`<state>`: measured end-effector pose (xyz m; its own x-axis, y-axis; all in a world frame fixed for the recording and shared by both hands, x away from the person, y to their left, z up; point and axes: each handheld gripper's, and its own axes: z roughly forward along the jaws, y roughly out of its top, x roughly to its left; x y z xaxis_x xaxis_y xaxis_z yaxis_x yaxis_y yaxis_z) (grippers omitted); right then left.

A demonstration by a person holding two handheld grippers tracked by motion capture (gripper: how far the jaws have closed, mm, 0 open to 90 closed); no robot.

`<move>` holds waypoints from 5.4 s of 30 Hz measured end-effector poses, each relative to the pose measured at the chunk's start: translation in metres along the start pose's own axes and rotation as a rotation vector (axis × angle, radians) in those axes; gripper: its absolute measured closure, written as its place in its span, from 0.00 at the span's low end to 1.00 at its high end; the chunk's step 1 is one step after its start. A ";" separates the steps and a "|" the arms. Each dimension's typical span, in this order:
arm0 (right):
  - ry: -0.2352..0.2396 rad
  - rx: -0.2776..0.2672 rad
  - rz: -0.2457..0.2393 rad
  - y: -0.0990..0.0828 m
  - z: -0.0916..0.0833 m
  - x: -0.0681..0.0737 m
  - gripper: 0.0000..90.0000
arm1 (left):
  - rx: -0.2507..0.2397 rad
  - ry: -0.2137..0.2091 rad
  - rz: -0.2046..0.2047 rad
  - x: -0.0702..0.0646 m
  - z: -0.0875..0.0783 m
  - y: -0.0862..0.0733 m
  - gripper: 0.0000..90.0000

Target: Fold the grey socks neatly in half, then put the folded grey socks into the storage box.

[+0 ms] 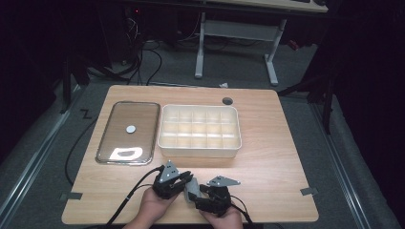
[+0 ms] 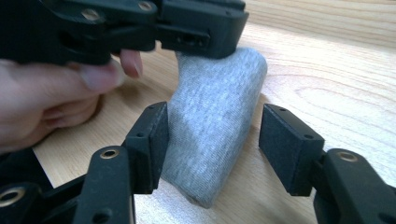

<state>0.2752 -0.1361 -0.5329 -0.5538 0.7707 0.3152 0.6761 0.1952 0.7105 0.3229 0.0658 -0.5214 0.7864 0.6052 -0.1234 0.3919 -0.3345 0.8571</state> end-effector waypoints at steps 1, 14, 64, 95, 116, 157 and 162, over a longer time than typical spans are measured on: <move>0.002 -0.001 -0.004 0.000 0.000 0.000 0.49 | -0.005 0.004 0.001 0.001 -0.005 0.002 0.86; 0.043 0.022 -0.042 0.000 0.004 0.007 0.58 | 0.021 0.219 -0.017 0.046 -0.073 -0.025 0.75; -0.173 0.083 -0.195 0.019 -0.033 -0.012 0.75 | 0.038 0.192 0.036 0.048 -0.068 -0.035 0.59; -0.268 0.330 -0.172 0.061 -0.083 -0.063 0.75 | -0.008 0.157 0.037 0.045 -0.065 -0.032 0.50; -0.252 0.350 -0.162 0.133 -0.111 -0.076 0.75 | 0.008 0.155 0.049 0.043 -0.066 -0.033 0.49; -0.347 0.687 -0.119 0.199 -0.018 -0.123 0.79 | 0.014 0.157 0.061 0.042 -0.068 -0.034 0.49; -0.361 0.742 -0.113 0.195 -0.006 -0.127 0.80 | 0.020 0.158 0.066 0.042 -0.068 -0.034 0.49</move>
<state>0.4743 -0.1997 -0.4303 -0.5329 0.8450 -0.0442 0.8406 0.5346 0.0869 0.3101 0.1519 -0.5218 0.7264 0.6871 0.0147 0.3525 -0.3909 0.8503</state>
